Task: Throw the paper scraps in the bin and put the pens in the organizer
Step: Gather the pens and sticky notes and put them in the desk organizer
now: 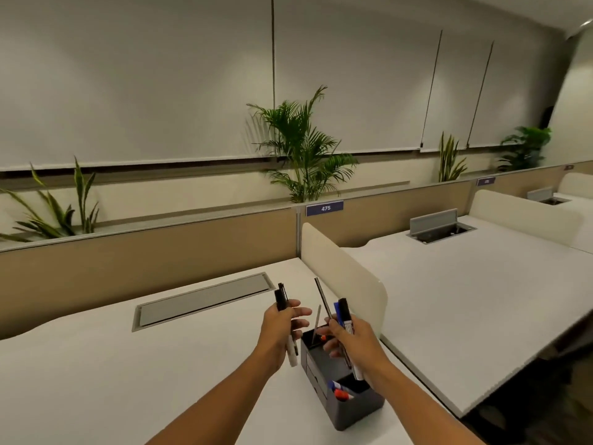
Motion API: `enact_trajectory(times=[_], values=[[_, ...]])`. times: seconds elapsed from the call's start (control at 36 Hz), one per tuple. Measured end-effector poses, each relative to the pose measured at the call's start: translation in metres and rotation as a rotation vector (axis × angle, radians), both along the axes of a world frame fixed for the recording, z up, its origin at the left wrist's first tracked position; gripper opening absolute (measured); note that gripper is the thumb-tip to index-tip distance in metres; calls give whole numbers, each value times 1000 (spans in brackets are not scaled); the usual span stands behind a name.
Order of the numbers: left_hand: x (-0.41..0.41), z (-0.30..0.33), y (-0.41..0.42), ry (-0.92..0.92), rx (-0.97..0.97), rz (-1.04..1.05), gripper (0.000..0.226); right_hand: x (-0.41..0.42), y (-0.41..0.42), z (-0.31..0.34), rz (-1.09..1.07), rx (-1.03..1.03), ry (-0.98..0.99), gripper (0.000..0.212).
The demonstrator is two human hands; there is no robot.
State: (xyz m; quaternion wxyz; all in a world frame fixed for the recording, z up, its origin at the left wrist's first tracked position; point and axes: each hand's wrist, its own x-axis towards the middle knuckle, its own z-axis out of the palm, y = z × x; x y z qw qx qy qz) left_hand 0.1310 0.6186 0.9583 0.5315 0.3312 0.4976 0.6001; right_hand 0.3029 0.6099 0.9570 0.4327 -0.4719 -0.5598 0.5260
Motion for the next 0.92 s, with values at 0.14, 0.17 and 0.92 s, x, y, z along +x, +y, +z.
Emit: enact_trajectory(times=[0.14,0.17,0.92], values=[[2,-9,27,-20,-56,-48,15,8,24,-5,-59,-8,-35,18],[3,-11,32,-26,-59,-58,14,11,28,-6,-64,-13,-38,18],[70,-82,64,221,-128,-181,34,45,127,-49,101,-142,-22,22]])
